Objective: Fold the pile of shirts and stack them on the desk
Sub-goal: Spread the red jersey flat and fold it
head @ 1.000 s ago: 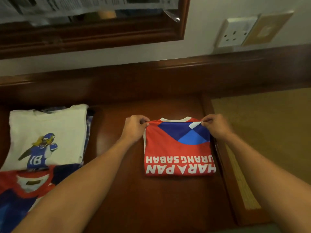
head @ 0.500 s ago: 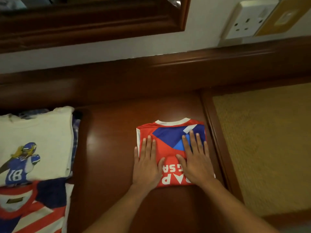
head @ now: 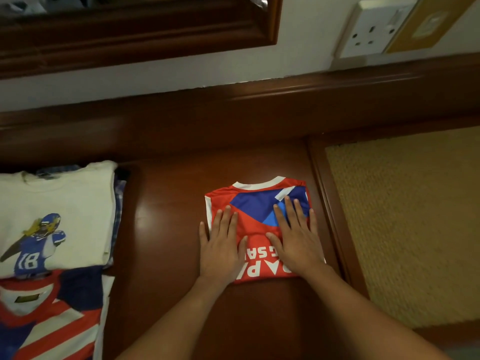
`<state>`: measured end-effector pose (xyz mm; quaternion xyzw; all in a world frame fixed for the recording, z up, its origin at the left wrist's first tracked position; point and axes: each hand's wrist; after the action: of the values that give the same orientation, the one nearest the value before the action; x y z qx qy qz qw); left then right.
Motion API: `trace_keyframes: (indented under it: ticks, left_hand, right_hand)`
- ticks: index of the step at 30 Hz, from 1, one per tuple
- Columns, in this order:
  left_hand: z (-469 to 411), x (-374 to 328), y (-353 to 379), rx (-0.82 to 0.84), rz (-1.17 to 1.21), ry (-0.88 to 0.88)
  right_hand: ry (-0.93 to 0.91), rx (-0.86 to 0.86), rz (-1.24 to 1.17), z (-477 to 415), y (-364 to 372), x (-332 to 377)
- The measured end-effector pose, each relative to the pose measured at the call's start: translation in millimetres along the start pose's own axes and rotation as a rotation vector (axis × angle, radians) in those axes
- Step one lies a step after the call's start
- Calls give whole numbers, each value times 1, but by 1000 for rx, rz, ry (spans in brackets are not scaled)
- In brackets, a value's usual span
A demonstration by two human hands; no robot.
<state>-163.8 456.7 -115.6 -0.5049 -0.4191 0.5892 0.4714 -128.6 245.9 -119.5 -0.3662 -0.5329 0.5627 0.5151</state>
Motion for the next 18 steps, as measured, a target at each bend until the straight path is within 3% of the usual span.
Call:
trace_keyframes:
  ticks: [4,8,14,18]
  left_hand:
    - [-16,20,-27,22,-65,82]
    - [-14,45,-38,78,-137,121]
    - [47,31,-39,54,-155,184]
    - [73,10,-44,123,137,231]
  right_hand:
    - [-108,-150,-36,30,-25,12]
    - [-323,-81,19,72,-28,1]
    - [-147,99,81,50,-59,-27]
    - [-132,54,152,51,-76,-15]
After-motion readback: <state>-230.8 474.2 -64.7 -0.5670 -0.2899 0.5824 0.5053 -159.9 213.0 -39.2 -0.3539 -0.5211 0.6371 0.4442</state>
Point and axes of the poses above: each hand's wrist, its own z-axis away from the middle knuckle, its own y-axis out of the palm, x = y × z, and after that the axes turned 5 degrees about -x, right-handed
